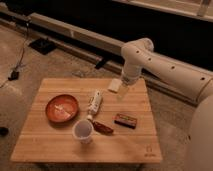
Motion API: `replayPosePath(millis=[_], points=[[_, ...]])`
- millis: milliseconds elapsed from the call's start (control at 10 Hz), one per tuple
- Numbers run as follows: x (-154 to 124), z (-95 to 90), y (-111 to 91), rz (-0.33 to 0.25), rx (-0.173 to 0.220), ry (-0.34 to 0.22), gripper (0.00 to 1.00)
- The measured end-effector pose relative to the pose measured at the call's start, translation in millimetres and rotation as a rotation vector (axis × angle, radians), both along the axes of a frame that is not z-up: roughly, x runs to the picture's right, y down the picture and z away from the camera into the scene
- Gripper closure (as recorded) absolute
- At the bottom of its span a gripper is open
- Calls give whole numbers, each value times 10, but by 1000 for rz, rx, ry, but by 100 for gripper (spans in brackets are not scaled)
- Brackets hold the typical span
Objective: Place the pepper in the ceramic cup
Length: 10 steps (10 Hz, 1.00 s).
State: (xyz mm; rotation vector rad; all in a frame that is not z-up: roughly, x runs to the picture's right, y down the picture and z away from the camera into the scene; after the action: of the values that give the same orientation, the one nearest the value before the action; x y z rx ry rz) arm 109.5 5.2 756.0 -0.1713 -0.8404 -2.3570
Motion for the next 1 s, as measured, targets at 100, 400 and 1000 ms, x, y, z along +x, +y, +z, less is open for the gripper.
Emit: replayPosePath(millis=[100, 400, 1000], points=[[0, 0, 0, 0, 0, 0, 20], [0, 0, 0, 0, 0, 0, 20], [-260, -86, 190, -42, 5, -15, 20]])
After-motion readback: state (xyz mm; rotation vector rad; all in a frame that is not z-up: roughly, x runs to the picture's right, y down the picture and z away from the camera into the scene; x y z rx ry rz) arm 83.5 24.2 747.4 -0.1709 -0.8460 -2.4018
